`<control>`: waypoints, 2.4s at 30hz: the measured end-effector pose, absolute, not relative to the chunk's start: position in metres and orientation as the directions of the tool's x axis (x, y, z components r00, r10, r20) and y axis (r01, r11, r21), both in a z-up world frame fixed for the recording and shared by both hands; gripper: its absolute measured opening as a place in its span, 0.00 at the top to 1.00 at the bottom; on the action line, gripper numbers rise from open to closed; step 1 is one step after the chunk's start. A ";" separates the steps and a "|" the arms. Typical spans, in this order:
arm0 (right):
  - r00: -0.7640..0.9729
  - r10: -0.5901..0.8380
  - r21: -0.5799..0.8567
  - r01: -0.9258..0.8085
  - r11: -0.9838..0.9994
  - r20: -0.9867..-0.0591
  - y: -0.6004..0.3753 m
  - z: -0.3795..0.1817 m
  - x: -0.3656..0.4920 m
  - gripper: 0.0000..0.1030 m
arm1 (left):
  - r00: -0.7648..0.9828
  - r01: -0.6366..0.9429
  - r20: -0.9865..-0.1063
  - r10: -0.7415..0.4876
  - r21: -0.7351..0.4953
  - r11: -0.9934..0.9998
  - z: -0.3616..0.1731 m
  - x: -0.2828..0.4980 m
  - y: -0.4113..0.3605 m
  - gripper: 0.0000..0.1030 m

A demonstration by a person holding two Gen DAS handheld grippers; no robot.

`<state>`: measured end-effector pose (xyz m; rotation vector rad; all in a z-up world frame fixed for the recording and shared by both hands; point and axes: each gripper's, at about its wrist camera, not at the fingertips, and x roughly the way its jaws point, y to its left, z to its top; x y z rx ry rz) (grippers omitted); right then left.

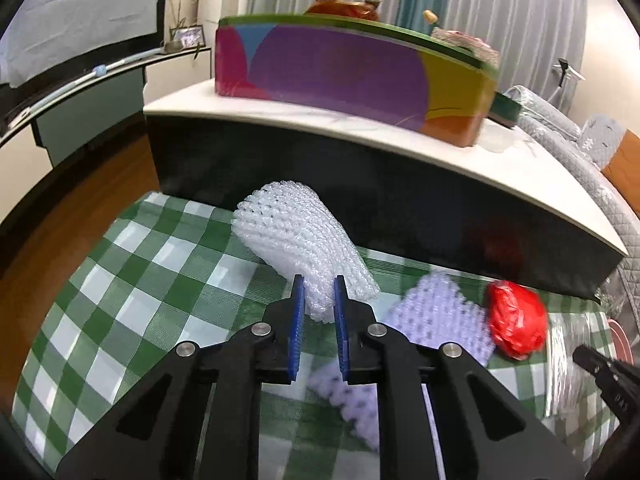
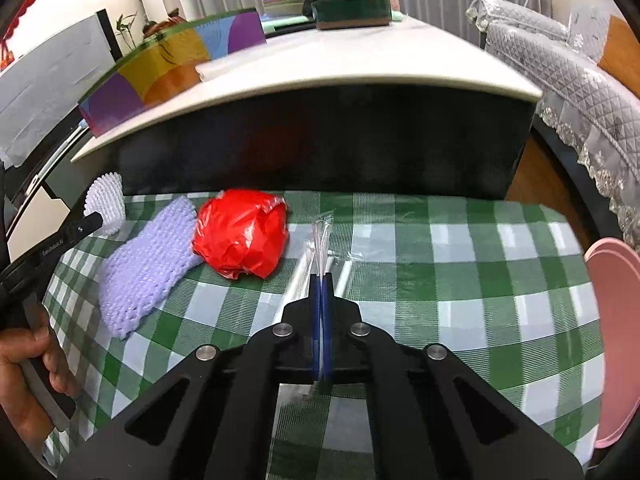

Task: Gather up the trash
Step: 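Grasp the clear plastic straws with the right tool while the left tool grasps the white foam sleeve, then carry the straws and white foam sleeve over the pink bin with both tools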

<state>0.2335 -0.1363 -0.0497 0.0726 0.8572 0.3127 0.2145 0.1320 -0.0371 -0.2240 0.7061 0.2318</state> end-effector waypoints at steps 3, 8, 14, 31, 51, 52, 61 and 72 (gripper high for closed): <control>0.629 0.300 0.170 -0.260 0.950 -0.717 -0.139 -0.036 0.224 0.99 | 0.745 -0.262 -0.655 0.126 -0.115 0.958 -0.030 0.208 0.125 0.86; 0.661 0.301 0.139 -0.287 0.948 -0.688 -0.146 -0.013 0.208 0.99 | 0.767 -0.211 -0.633 0.104 -0.096 0.973 -0.011 0.187 0.105 0.86; 0.682 0.288 0.118 -0.285 0.951 -0.672 -0.166 0.007 0.181 0.99 | 0.791 -0.162 -0.607 0.081 -0.081 0.983 0.012 0.162 0.087 0.86; 0.739 0.286 0.064 -0.313 0.948 -0.611 -0.217 0.066 0.116 0.99 | 0.826 -0.090 -0.563 0.030 -0.080 0.993 0.055 0.095 0.049 0.86; 0.798 0.247 0.050 -0.264 0.963 -0.549 -0.292 0.057 0.107 0.99 | 0.811 -0.019 -0.586 -0.005 -0.035 0.999 0.041 0.083 -0.016 0.86; 0.798 0.243 0.062 -0.251 0.966 -0.551 -0.298 0.056 0.108 0.99 | 0.805 -0.012 -0.593 -0.006 -0.027 1.000 0.038 0.084 -0.025 0.86; 0.815 0.186 0.047 -0.192 0.980 -0.549 -0.332 0.051 0.108 0.99 | 0.781 0.105 -0.618 -0.092 -0.017 0.994 0.023 0.088 -0.095 0.86; 0.819 0.115 0.043 -0.109 0.993 -0.562 -0.376 0.041 0.107 0.99 | 0.762 0.187 -0.624 -0.172 -0.042 0.982 0.018 0.096 -0.143 0.86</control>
